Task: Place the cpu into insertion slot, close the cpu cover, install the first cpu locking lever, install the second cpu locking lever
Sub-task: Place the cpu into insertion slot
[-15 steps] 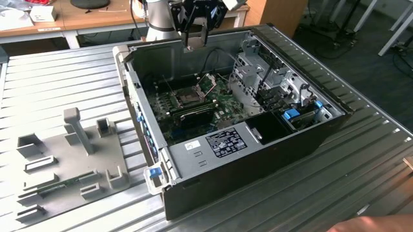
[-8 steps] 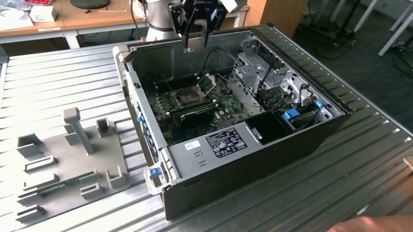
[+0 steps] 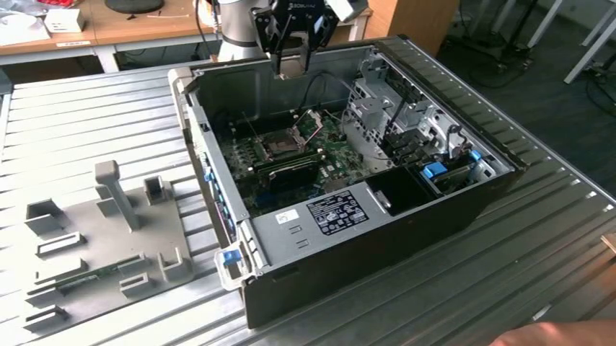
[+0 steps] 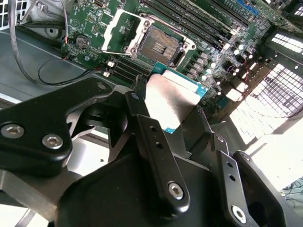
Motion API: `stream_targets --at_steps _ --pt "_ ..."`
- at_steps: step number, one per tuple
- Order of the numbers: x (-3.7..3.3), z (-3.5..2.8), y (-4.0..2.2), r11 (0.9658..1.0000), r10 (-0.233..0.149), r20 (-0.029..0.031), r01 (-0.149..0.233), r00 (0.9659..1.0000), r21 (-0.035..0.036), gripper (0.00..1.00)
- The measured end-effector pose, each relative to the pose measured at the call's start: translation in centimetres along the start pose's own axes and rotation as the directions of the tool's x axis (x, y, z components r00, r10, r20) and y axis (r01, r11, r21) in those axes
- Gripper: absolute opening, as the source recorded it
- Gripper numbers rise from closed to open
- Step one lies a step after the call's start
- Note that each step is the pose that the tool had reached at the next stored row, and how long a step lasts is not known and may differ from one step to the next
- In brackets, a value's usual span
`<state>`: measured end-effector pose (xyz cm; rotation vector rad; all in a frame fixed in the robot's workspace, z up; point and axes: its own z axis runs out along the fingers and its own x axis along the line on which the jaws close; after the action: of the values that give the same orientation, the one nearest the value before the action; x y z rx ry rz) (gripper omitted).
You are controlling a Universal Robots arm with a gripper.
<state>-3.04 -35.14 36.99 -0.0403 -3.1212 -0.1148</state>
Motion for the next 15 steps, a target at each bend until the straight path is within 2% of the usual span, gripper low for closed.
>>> stream_targets --at_steps 9,15 --pt "0.00 0.07 0.00 1.0000 0.000 -0.0007 0.000 1.0000 0.0005 0.54" --pt "-0.01 0.61 -0.04 1.0000 0.000 -0.0029 0.000 1.0000 0.0023 0.54"
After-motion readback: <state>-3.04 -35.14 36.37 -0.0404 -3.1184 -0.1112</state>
